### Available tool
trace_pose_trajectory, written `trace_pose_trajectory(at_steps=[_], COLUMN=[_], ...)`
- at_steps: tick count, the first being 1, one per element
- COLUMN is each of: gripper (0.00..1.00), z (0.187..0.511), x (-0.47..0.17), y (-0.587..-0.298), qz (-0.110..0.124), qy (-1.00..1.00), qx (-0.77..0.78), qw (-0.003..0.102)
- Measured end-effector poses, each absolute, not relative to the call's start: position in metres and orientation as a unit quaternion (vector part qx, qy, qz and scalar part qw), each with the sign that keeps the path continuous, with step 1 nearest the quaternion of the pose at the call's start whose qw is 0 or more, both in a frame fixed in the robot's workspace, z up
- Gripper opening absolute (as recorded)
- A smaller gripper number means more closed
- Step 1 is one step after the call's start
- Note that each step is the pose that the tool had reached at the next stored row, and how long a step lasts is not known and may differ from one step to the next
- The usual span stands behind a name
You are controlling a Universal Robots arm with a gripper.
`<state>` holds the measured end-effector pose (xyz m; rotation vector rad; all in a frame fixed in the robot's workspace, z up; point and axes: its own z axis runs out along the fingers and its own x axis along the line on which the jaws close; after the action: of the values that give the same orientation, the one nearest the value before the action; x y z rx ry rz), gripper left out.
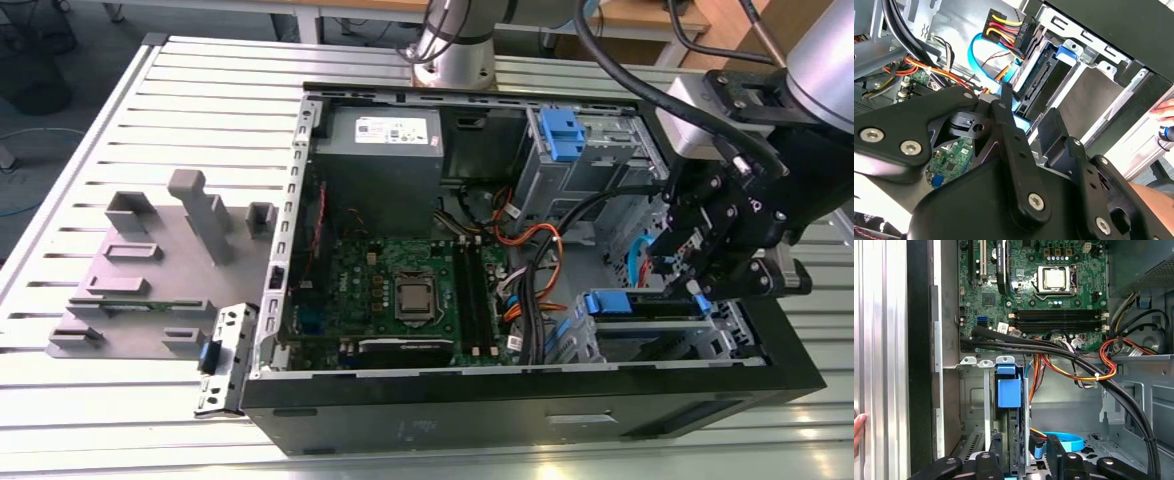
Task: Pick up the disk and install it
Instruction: 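Insert the first disk wire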
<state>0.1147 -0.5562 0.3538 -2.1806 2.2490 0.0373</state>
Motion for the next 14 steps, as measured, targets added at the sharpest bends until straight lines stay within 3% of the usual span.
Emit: trace_pose_trajectory(at_steps=[3,5,6,10,14], gripper=[0.47,0.34,0.34,0.17,0.16], z=[0.3537,0.3537,0.3536,0.3535,0.3534], x=[0.1147,0.1147,0.1147,0.1146,0.1147], y=[-0.5562,-0.5562,-0.5562,-0.5562,-0.5562], qz=[0.012,0.012,0.012,0.012,0.011], qy=[0.718,0.718,0.718,0.718,0.718], qx=[-0.696,-0.696,-0.696,-0.696,-0.696], qw=[0.004,0.004,0.004,0.004,0.004])
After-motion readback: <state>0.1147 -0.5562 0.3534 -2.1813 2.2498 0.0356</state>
